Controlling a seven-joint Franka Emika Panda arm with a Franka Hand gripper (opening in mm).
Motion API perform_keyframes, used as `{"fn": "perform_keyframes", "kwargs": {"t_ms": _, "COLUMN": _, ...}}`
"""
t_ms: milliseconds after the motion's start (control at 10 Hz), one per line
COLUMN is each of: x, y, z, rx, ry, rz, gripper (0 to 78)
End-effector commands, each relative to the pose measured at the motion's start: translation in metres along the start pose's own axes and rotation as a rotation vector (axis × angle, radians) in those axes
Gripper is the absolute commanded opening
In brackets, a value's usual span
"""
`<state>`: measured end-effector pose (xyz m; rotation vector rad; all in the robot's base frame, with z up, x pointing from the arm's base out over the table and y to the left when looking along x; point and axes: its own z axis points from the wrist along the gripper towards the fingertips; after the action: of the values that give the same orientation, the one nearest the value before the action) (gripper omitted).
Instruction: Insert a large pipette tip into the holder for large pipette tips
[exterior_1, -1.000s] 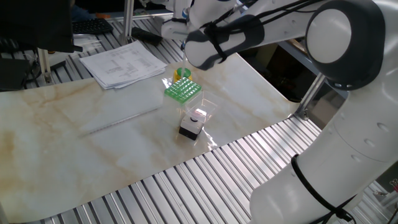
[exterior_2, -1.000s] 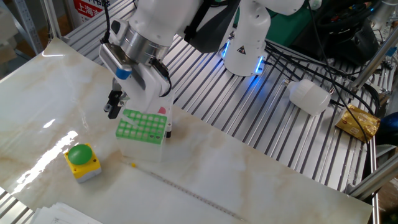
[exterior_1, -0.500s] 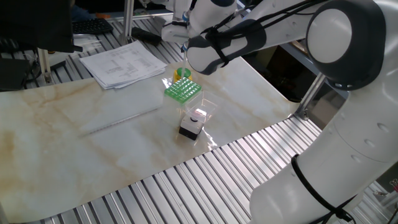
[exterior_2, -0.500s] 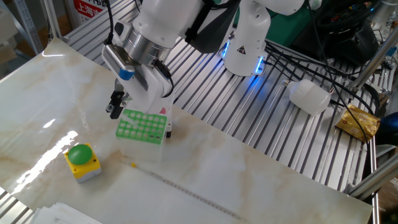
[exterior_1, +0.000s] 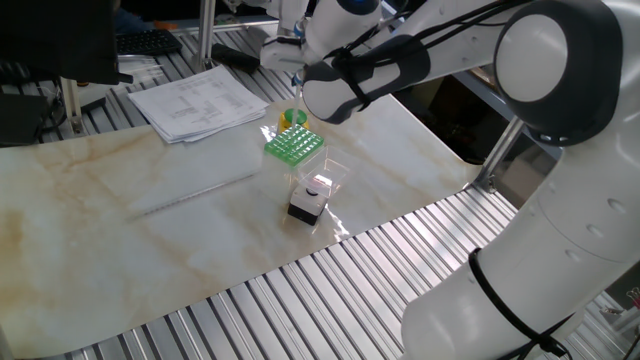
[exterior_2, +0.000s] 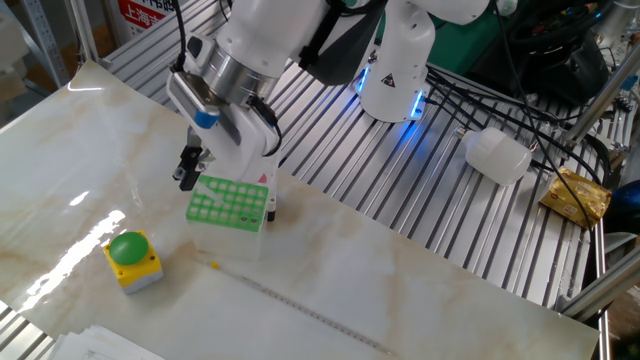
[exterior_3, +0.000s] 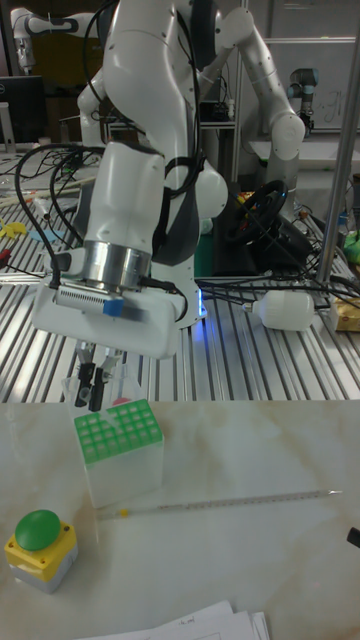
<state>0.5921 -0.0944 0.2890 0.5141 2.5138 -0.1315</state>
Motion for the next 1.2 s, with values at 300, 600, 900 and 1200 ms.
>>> {"fn": "perform_keyframes", "kwargs": {"t_ms": 300, "x": 0.012, "y": -0.002, "z": 0.005, "rx": -0.009, "ry": -0.023, "rz": 0.010, "gripper": 1.2}}
{"fn": "perform_keyframes", "kwargs": {"t_ms": 600, "x": 0.015, "y": -0.002, "z": 0.008, "rx": -0.013, "ry": -0.032, "rz": 0.013, "gripper": 1.2}}
{"fn": "perform_keyframes", "kwargs": {"t_ms": 900, "x": 0.018, "y": -0.003, "z": 0.011, "rx": -0.016, "ry": -0.032, "rz": 0.016, "gripper": 1.2}}
{"fn": "perform_keyframes", "kwargs": {"t_ms": 1200, "x": 0.025, "y": -0.004, "z": 0.013, "rx": -0.018, "ry": -0.033, "rz": 0.011, "gripper": 1.2}}
